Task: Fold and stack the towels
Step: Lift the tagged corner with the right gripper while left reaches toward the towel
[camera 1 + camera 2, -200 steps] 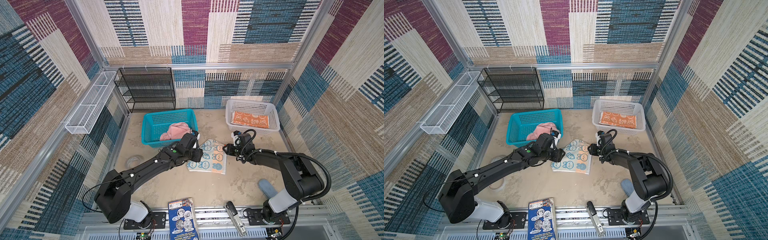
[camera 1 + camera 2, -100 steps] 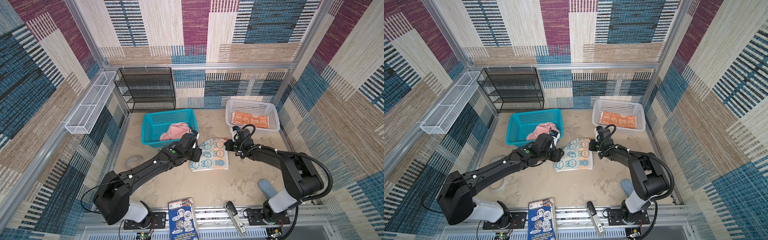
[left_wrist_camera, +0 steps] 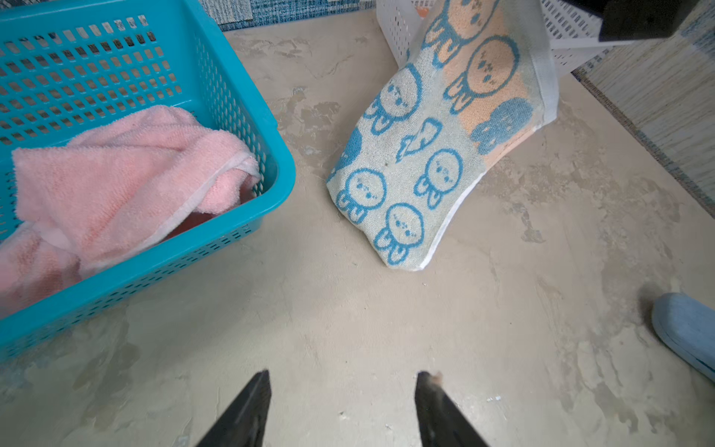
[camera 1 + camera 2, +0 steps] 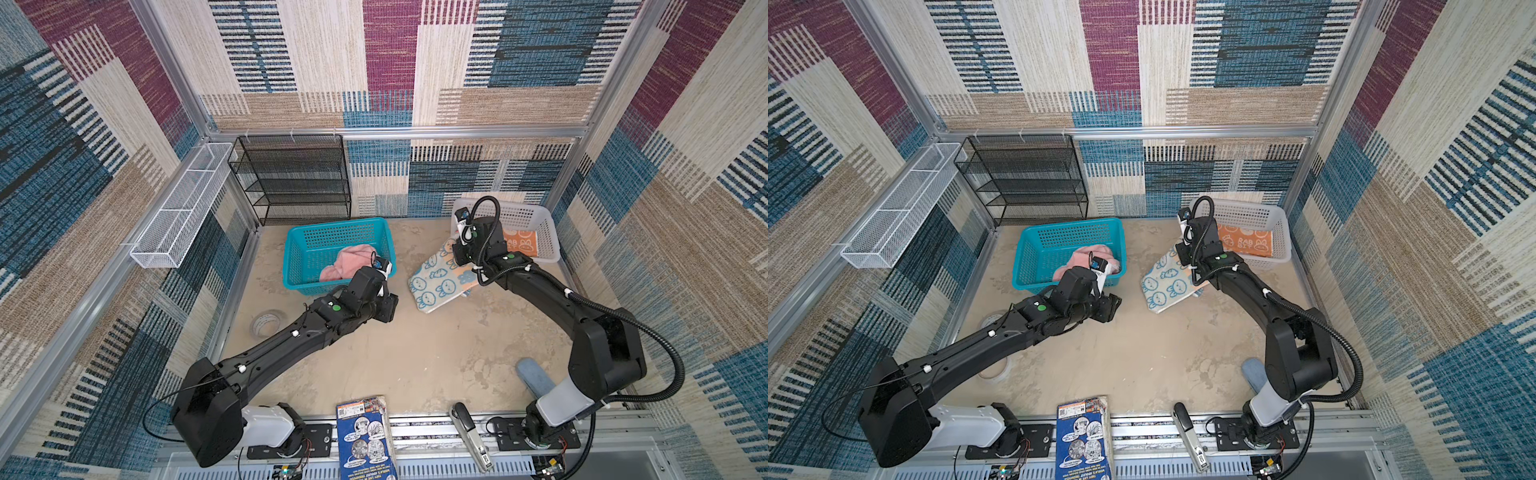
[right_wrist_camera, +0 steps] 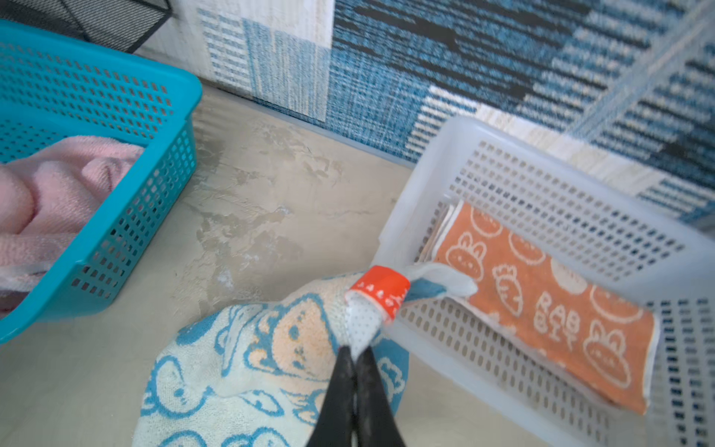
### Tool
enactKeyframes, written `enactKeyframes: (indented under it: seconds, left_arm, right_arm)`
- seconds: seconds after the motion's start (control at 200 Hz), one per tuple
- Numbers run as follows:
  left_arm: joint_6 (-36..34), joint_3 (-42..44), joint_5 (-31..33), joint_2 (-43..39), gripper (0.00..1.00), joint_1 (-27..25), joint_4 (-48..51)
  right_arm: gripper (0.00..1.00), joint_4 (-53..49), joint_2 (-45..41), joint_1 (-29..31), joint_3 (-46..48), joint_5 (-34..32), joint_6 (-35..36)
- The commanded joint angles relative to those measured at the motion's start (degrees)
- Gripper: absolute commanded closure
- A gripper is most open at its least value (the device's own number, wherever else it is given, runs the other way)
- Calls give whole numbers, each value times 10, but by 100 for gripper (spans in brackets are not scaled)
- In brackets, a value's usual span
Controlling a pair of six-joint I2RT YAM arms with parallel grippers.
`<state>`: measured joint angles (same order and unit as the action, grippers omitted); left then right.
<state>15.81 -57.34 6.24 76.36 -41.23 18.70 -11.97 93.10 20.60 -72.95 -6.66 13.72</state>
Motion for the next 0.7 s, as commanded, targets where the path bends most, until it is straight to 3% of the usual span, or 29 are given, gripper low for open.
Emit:
enactKeyframes:
  seconds: [0.0, 0.135, 0.371, 0.696]
  left_arm:
    - [-21, -6, 13, -9, 35, 7, -1]
    - [-26, -11, 10, -15, 35, 20, 4]
    - [-64, -10, -28, -35, 31, 63, -9]
    - [-184, -16, -142, -23, 20, 73, -149]
  right_arm:
    - [100, -24, 7, 24, -8, -5, 131]
    - [100, -24, -5, 58, 27, 25, 174]
    - [100, 6, -79, 75, 119, 100, 146]
    - [100, 55, -214, 83, 210, 205, 156]
